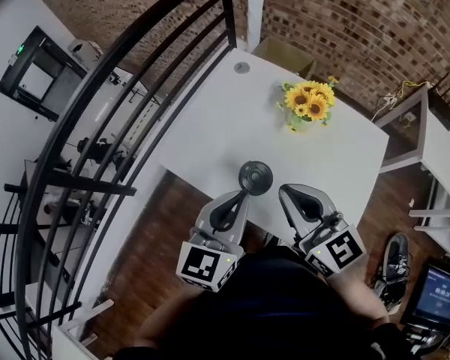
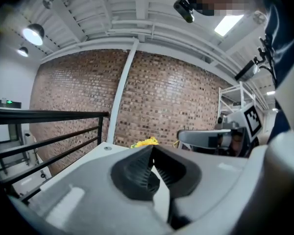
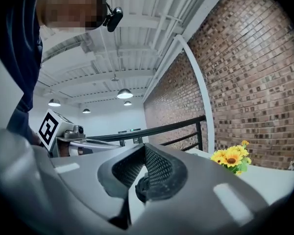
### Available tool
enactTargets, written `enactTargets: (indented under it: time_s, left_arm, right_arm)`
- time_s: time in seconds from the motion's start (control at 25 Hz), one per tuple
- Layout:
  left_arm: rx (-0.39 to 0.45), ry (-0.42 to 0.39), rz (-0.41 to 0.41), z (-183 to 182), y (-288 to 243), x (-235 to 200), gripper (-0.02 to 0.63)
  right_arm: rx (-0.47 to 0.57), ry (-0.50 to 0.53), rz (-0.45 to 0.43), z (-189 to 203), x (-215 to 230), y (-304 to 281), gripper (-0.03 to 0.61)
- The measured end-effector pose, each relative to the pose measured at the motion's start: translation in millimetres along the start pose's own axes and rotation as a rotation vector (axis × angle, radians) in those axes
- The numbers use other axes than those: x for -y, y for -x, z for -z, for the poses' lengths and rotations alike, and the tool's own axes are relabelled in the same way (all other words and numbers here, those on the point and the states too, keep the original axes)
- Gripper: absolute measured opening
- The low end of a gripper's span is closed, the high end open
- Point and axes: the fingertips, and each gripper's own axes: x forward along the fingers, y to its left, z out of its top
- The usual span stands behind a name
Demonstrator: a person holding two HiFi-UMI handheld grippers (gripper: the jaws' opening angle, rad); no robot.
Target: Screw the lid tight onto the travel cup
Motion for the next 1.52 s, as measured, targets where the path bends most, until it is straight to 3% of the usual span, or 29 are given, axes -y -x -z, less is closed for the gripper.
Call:
enactTargets:
  time_s: [1.52]
  left_arm:
    - [0.007, -0.012, 0.011, 10.0, -5.2, -0.1, 0.003]
  right_arm:
    - [0.0, 0.052, 0.018, -0.2, 3.3, 0.5, 0.011]
